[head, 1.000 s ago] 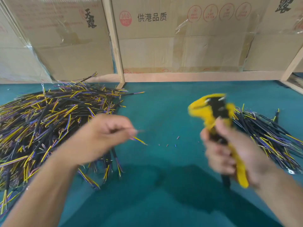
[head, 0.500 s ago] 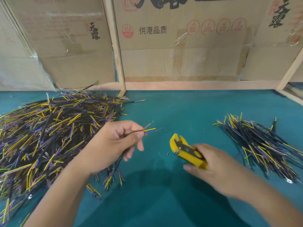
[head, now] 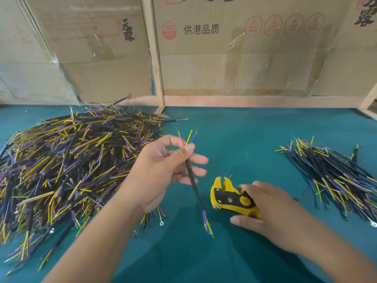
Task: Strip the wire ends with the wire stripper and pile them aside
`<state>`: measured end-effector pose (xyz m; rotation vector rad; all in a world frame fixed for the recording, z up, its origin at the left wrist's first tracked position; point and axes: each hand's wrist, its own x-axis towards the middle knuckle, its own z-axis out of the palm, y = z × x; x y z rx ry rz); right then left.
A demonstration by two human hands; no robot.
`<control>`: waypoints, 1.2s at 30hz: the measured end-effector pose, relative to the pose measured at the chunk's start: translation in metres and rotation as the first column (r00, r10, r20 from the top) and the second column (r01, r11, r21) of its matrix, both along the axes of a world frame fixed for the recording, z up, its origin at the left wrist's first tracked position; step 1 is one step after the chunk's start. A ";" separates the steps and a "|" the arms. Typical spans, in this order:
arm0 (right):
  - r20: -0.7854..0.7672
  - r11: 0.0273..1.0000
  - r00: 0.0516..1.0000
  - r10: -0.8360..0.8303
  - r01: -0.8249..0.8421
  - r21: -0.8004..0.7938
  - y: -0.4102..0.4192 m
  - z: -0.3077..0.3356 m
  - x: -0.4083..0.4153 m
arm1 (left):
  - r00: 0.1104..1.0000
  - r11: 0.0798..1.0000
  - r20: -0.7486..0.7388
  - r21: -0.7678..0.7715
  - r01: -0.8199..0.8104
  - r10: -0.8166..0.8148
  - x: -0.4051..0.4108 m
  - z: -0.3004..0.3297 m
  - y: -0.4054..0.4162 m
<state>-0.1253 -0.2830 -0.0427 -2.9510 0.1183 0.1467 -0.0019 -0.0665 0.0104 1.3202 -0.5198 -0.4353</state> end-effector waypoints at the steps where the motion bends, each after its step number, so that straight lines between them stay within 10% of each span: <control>1: -0.009 0.999 1.000 0.005 -0.005 -0.041 0.001 0.000 0.000 | 1.000 1.000 -0.011 -0.005 0.001 -0.001 0.000 -0.001 -0.001; 22: 0.072 0.999 0.996 0.047 -0.047 -0.008 0.003 -0.012 0.001 | 0.981 0.993 -0.194 -0.108 -0.042 0.020 0.006 -0.014 -0.007; 29: 0.513 0.948 0.858 -0.026 -0.141 0.284 0.018 0.006 -0.005 | 0.991 0.990 -0.131 -0.139 -0.001 -0.018 0.001 -0.012 -0.010; 36: 0.207 0.502 0.967 -0.148 -0.107 0.858 0.043 0.018 -0.012 | 0.997 0.983 -0.064 -0.181 0.023 -0.035 -0.013 -0.016 -0.023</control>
